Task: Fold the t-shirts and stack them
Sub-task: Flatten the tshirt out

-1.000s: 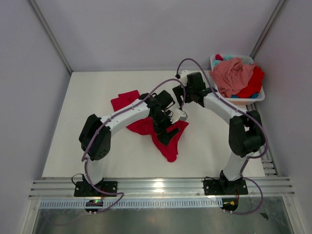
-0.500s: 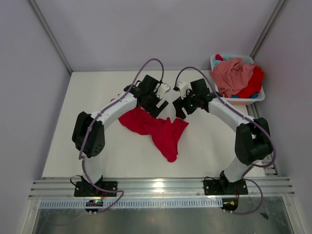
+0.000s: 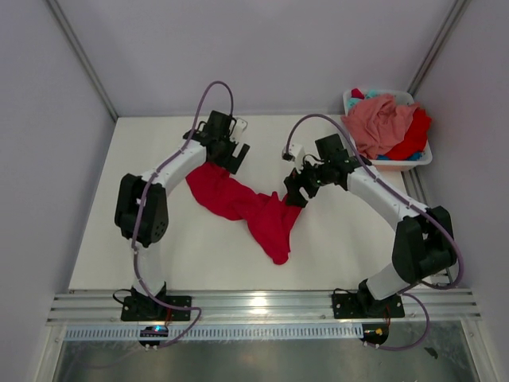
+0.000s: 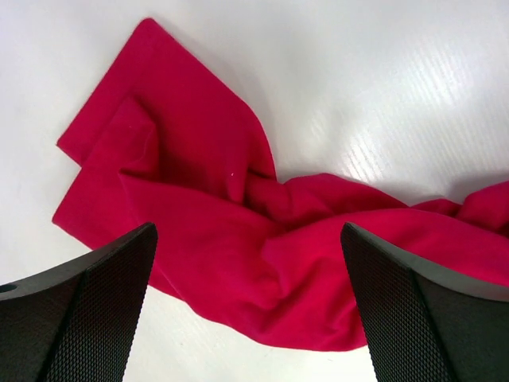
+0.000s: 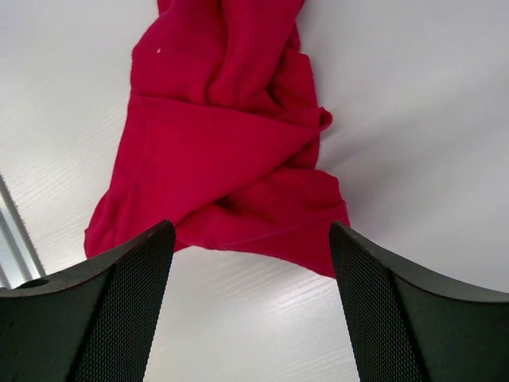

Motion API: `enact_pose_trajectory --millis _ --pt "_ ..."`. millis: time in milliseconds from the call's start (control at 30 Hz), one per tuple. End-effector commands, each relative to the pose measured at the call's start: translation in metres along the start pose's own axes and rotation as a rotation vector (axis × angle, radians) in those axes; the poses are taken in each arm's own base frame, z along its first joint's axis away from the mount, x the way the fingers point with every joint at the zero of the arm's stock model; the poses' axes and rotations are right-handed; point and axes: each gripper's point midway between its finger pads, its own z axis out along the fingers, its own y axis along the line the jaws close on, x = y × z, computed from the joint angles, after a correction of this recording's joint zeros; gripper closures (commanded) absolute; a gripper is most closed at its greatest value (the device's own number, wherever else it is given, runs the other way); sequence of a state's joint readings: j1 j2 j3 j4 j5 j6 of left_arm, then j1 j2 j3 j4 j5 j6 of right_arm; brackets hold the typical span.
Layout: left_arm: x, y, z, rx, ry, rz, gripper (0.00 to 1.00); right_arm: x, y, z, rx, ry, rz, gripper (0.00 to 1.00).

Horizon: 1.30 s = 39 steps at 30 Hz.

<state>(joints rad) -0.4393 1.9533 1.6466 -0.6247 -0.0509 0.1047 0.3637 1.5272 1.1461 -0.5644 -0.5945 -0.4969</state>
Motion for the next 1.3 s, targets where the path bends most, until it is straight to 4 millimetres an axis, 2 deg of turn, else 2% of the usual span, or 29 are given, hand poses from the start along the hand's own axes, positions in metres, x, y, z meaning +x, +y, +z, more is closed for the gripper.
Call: enact_pose_trajectory --millis 0,33,100,167,267,300,333,400,433,500,700,800,867,967,1067,1267 --pt "-0.008 0.001 0.007 0.013 -0.004 -0.001 0.01 -0.02 0.025 0.002 -0.157 -0.043 -0.044 0.18" --pt "0.002 0.002 0.013 0.018 0.04 -0.01 0.01 -0.022 0.027 0.005 -0.178 -0.035 -0.051 0.18" --pt "0.002 0.006 0.016 0.02 0.05 -0.042 0.01 -0.022 0.032 0.011 -0.197 -0.014 -0.09 0.18" --pt "0.005 0.012 0.019 0.02 0.059 -0.066 0.01 -0.015 0.027 0.019 -0.167 0.02 -0.116 0.18" --pt "0.005 0.016 0.02 0.008 0.056 -0.071 0.01 -0.011 0.0 0.029 -0.022 0.023 -0.125 0.23" --pt "0.005 0.018 0.02 0.001 0.054 -0.072 0.01 -0.01 -0.021 0.034 0.093 0.01 -0.111 0.23" --pt "0.008 0.018 0.021 0.001 0.055 -0.075 0.01 -0.013 -0.031 0.035 0.153 -0.014 -0.101 0.23" --pt "0.002 0.02 0.019 0.002 0.012 -0.095 0.01 -0.017 -0.037 0.038 0.197 -0.063 -0.098 0.22" --pt "0.008 0.023 0.021 0.002 0.014 -0.114 0.01 -0.019 -0.036 0.04 0.189 -0.074 -0.089 0.22" --pt "0.003 0.033 0.018 -0.011 -0.021 -0.156 0.01 -0.023 -0.034 0.045 0.16 -0.094 -0.073 0.22" --pt "0.016 0.05 0.019 -0.033 0.002 -0.185 0.01 -0.03 -0.015 0.066 0.045 -0.098 -0.079 0.22" --pt "0.021 0.053 0.018 -0.037 0.004 -0.182 0.01 -0.031 0.002 0.073 -0.022 -0.089 -0.095 0.22" --pt "0.022 0.053 0.016 -0.038 0.003 -0.176 0.01 -0.026 0.019 0.079 -0.098 -0.063 -0.099 0.21" --pt "0.024 0.055 0.013 -0.042 -0.001 -0.176 0.01 -0.023 0.034 0.086 -0.137 -0.041 -0.114 0.21" --pt "0.025 0.053 0.011 -0.024 -0.003 -0.176 0.01 -0.016 0.049 0.085 -0.194 -0.004 -0.123 0.21" --pt "0.024 0.049 0.01 -0.002 -0.012 -0.174 0.01 -0.004 0.052 0.083 -0.188 0.034 -0.124 0.22"
